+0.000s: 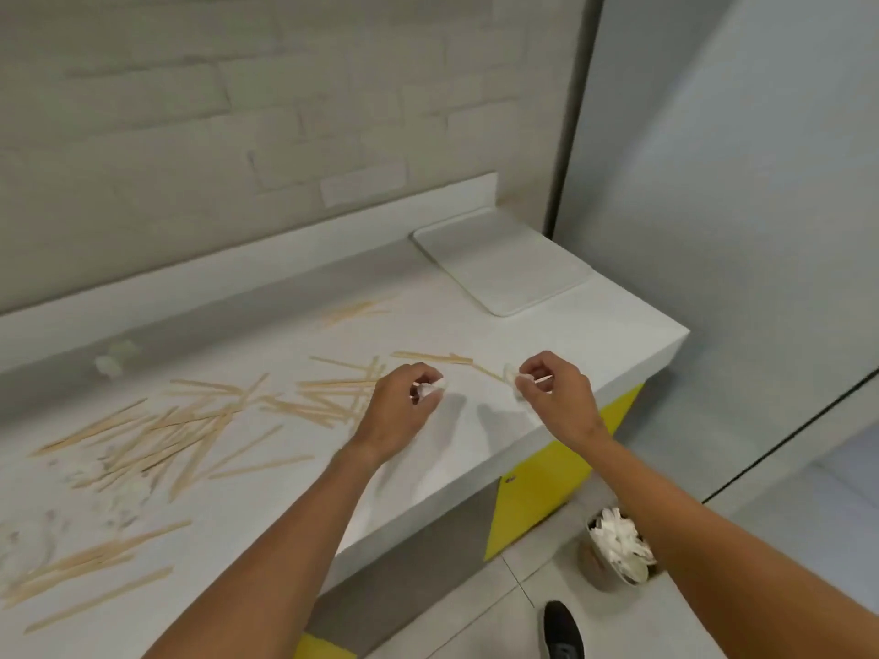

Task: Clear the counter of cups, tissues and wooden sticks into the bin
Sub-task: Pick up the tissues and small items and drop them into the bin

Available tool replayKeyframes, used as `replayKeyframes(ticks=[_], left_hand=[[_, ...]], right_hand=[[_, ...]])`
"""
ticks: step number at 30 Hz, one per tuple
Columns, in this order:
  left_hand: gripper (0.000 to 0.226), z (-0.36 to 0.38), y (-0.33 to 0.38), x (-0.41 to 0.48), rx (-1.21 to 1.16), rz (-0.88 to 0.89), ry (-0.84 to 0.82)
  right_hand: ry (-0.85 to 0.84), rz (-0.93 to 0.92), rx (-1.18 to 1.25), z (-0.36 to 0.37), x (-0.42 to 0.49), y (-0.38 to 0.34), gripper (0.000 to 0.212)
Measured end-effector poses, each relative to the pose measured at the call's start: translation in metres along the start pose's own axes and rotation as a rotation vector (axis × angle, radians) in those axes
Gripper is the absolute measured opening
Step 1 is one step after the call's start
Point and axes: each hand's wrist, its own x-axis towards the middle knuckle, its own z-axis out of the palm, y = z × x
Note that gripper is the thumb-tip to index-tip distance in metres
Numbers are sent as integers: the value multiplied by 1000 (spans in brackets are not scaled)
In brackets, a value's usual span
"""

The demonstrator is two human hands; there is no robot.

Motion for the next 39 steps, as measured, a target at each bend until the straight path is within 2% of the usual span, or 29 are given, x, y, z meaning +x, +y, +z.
replayKeyframes(ticks=[3,7,13,17,23,26,30,34,39], left_hand=[[8,56,27,15,-9,61,-149],[12,138,50,34,8,79,-336],[9,265,55,55,85,10,-520],[5,354,37,75,112,-65,-626],[13,473,-25,91,163,-246,-696],[3,521,-61,91,182,-305,-683],[6,571,-105,90,179,-399,-657],[38,596,-135,89,187,-454,-718],[39,589,-134,86,221,-462,-739]], right_hand=[[114,91,8,-38,-5,45,6],[151,212,-2,-87,-4,110,7],[160,433,-38,-153,-6,220,14],[85,598,-91,-181,-11,300,6],[-48,760,-132,-186,-20,417,8],[-102,823,-129,-169,-20,472,13],[-137,874,-121,-138,-20,535,14],[-139,917,-125,-123,-23,566,12],[-189,845,-125,-129,-28,563,13]])
